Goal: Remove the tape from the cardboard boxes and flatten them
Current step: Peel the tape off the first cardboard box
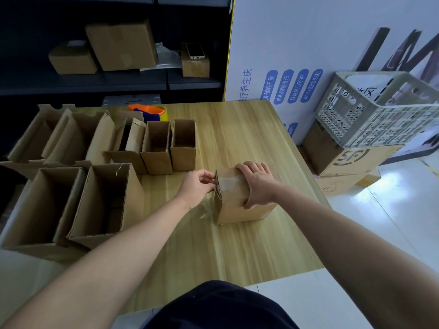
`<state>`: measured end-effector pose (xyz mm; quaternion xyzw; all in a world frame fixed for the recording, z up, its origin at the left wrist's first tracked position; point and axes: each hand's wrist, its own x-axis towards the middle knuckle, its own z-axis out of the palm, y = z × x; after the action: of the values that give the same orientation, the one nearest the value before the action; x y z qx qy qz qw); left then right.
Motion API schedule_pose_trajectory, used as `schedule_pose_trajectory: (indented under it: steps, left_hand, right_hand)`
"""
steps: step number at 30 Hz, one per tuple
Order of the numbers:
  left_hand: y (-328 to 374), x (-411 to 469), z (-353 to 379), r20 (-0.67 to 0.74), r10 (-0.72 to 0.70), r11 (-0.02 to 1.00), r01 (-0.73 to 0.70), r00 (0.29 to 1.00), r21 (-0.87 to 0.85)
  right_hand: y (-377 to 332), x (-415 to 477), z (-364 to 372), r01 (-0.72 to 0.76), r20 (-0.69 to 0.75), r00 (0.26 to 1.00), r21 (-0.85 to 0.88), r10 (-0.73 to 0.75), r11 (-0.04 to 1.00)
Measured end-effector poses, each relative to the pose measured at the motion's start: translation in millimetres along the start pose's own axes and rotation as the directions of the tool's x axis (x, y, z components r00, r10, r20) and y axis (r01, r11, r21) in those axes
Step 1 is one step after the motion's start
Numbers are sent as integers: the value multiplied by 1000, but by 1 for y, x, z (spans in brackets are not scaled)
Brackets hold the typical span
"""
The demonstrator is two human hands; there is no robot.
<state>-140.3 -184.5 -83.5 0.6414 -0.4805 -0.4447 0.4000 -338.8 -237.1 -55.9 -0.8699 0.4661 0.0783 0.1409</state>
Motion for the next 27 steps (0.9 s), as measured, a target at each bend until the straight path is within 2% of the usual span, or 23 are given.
schedule_pose_trajectory:
  steps: [9,17,22,27]
  left_hand:
    - [5,-1,5,-1,43,999,-43,999,25]
    - [4,-2,2,109,57,998,-60,992,26]
    - [3,-4,5,3,60,996,-60,998,-59]
    - [2,-2,3,1,128,989,-128,992,71]
  right_hand:
    - [5,-2,1,-17,-24,1000,54,19,998]
    - [5,-6,1,-17,-18,1000,52,18,998]
    - [3,-5,1,-30,-20,999,53,31,998]
    - [3,-3,2,-22,-16,1000,34,23,999]
